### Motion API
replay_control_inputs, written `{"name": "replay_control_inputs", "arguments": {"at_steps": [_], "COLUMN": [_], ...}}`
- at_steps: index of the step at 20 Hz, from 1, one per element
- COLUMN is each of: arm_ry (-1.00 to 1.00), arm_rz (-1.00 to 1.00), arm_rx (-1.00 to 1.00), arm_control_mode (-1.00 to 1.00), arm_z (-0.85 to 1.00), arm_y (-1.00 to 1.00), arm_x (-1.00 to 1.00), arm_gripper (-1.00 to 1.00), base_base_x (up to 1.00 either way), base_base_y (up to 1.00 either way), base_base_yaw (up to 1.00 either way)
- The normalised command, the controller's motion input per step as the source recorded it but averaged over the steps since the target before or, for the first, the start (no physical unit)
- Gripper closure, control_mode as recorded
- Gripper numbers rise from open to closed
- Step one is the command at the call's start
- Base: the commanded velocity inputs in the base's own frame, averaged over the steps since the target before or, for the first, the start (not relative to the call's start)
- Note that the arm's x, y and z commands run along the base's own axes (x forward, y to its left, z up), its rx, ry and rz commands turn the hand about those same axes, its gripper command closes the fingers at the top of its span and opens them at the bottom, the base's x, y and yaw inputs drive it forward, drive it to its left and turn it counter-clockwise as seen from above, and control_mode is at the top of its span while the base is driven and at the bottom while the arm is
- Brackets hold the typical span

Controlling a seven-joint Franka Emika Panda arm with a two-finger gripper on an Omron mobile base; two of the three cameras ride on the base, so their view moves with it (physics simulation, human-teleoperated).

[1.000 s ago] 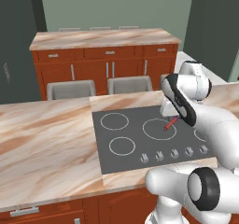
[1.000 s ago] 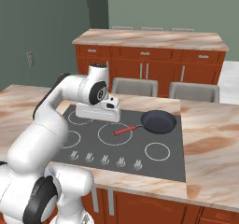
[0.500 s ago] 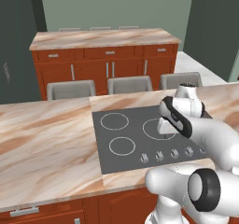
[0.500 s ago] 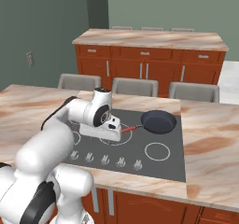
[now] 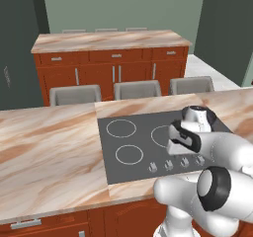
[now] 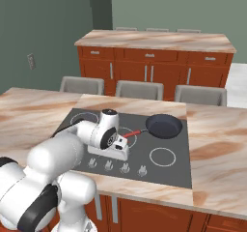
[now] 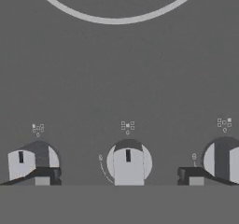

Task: Turn on the center burner of the stove.

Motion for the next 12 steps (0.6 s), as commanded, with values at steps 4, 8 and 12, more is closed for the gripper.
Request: {"name": "replay_control_inputs", "arguments": {"at_steps": [4, 8, 12], "arm_ry": [0.01, 0.0, 0.0], "arm_rz": [-0.02, -0.03, 0.0], "arm_rx": [0.0, 0.0, 0.0], "arm_control_mode": [-1.0, -1.0, -1.0], "arm_z": [-0.31, -0.27, -0.13], "arm_y": [-0.08, 0.0, 0.0], "arm_x": [0.0, 0.0, 0.0], "arm_gripper": [-1.0, -1.0, -1.0], "base_base_x": [0.0, 0.0, 0.0], "base_base_y": [0.0, 0.0, 0.0], "base_base_yaw": [0.0, 0.0, 0.0]}}
